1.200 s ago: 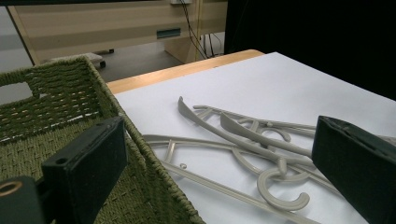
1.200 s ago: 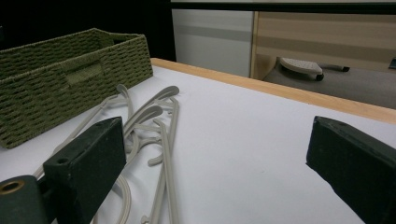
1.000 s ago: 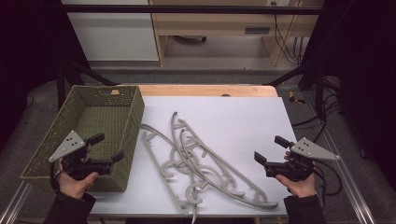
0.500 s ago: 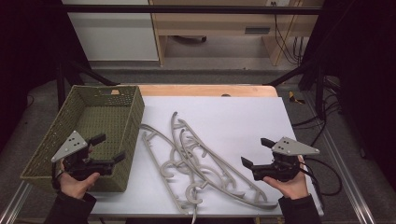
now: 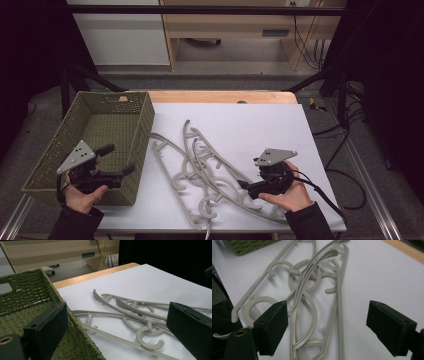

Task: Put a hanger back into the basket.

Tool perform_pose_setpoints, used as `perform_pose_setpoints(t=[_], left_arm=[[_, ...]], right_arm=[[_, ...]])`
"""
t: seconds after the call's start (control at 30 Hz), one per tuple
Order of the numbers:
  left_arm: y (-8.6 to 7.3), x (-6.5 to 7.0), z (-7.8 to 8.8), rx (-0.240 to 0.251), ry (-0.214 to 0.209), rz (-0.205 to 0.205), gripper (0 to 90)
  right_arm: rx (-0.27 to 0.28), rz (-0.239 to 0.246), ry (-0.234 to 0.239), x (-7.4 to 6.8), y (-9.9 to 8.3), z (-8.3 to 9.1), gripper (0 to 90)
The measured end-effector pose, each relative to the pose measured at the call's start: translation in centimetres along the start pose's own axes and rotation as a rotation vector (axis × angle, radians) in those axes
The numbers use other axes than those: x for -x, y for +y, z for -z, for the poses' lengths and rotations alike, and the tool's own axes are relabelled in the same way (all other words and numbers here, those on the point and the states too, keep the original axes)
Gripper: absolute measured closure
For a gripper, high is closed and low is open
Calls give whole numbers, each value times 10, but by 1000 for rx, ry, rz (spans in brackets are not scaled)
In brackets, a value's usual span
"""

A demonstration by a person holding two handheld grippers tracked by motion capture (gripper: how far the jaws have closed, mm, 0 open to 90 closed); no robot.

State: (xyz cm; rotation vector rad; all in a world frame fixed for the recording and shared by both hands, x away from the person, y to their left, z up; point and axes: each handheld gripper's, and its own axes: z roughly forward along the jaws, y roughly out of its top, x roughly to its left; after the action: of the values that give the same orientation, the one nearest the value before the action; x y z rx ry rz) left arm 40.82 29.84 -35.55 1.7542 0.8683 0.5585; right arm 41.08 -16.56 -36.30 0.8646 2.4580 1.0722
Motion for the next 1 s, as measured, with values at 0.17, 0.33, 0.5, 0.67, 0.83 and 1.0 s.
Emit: perform_pose_setpoints(t=[0.17, 0.33, 0.5, 0.67, 0.83, 1.0], left_arm=[[0, 1, -2, -8, -1, -6, 38], [-1, 1, -2, -10, -2, -5, 39], [-1, 1, -3, -13, -2, -10, 40], [-1, 1, -3, -17, -4, -15, 40], [-1, 1, -3, -19, -3, -16, 40], [-1, 1, -3, -21, -3, -19, 41]], right_arm=[[-78, 34, 37, -7, -2, -16, 213], [-136, 49, 66, -12, -3, -28, 234], [-194, 73, 95, -18, -3, -40, 268], [-253, 95, 119, -22, -3, -50, 307], [-300, 111, 150, -25, -3, -60, 343], [-356, 133, 163, -26, -5, -67, 415]])
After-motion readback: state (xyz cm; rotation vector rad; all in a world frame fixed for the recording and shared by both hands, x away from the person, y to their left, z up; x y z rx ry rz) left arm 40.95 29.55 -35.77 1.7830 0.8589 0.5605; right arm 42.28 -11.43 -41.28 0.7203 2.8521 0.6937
